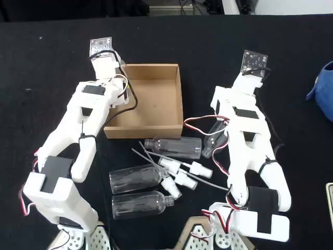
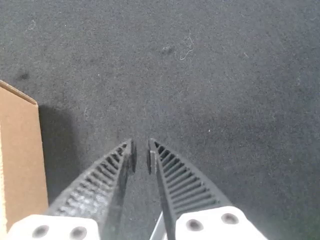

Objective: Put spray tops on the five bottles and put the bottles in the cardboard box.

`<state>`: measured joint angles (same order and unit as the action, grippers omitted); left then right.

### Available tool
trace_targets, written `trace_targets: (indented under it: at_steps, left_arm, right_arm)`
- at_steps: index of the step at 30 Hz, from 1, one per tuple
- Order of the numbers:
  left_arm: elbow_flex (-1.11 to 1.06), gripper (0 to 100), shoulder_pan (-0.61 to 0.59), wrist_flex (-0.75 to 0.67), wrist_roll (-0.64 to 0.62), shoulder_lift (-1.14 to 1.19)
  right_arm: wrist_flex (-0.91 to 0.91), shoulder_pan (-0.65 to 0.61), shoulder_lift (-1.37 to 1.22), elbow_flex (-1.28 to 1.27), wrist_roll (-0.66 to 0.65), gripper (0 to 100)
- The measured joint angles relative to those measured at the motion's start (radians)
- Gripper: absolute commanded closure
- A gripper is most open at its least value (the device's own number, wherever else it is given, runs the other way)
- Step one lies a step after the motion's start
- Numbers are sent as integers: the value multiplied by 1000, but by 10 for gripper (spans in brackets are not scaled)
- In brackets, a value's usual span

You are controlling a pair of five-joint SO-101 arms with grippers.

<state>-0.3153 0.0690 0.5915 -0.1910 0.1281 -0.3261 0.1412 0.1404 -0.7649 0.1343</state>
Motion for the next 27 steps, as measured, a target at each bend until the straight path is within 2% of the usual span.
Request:
trace_targets:
  at_steps: [7,13,20,23,27]
  left_arm:
    - [43,969,-15,226,0,-94]
    - [49,967,-109,413,0,-267]
    - [51,970,-267,631,149,-376]
    - [51,970,-330,690,158,-376]
    - [0,970,-390,666,160,-387]
  right_arm:
    - [0,0,0,0,0,963]
    - [0,0,0,0,0,963]
    - [0,0,0,0,0,963]
    - [0,0,8,0,0,990]
    - [-97,0,106,0,0,989]
